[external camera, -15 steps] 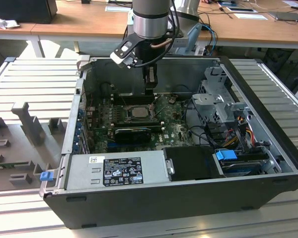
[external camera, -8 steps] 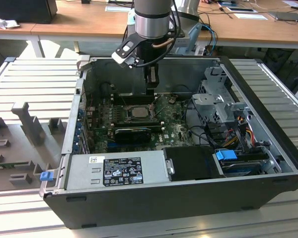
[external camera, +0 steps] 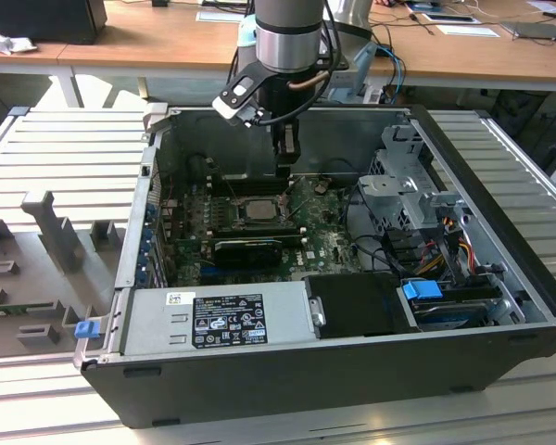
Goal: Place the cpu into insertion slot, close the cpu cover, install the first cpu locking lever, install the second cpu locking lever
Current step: 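Close the cpu cover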
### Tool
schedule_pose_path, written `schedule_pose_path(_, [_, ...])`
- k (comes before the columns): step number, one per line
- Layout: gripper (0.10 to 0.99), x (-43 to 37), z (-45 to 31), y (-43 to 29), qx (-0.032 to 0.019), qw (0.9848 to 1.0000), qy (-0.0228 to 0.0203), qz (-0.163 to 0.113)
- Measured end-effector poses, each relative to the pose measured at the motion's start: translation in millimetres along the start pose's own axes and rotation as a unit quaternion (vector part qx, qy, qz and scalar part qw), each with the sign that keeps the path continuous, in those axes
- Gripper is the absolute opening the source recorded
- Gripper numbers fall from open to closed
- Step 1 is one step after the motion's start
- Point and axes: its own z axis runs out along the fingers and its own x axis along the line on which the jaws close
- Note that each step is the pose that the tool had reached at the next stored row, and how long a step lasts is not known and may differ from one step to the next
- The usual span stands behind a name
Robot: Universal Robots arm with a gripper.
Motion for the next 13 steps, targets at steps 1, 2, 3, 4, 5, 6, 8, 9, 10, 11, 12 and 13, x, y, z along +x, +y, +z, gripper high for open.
schedule_pose_path(1, [0.106,0.0,0.0,0.5,0.0000,1.0000,0.0000,0.000])
schedule_pose_path(2, [0.106,0.1,0.0,1.1,0.0000,1.0000,0.0000,0.000])
schedule_pose_path(3, [0.106,0.1,0.1,1.6,0.0000,1.0000,0.0000,0.000])
schedule_pose_path(4, [0.106,0.1,0.1,2.3,0.0000,1.0000,0.0000,0.000])
schedule_pose_path(5, [0.106,0.2,0.1,2.9,0.0000,1.0000,0.0000,0.000])
schedule_pose_path(6, [0.106,0.2,0.1,3.7,0.0000,1.0000,0.0000,0.000])
schedule_pose_path(8, [0.106,0.2,0.1,5.1,0.0000,1.0000,0.0000,0.000])
schedule_pose_path(9, [0.106,0.3,0.2,5.9,0.0000,1.0000,0.0000,0.000])
schedule_pose_path(10, [0.106,0.3,0.2,6.4,0.0000,1.0000,0.0000,0.000])
schedule_pose_path(11, [0.106,0.3,0.2,7.0,0.0000,1.0000,0.0000,0.000])
schedule_pose_path(12, [0.106,0.3,0.3,7.9,0.0000,1.0000,0.0000,0.000])
schedule_pose_path(13, [0.106,0.4,0.3,8.6,0.0000,1.0000,0.0000,0.000])
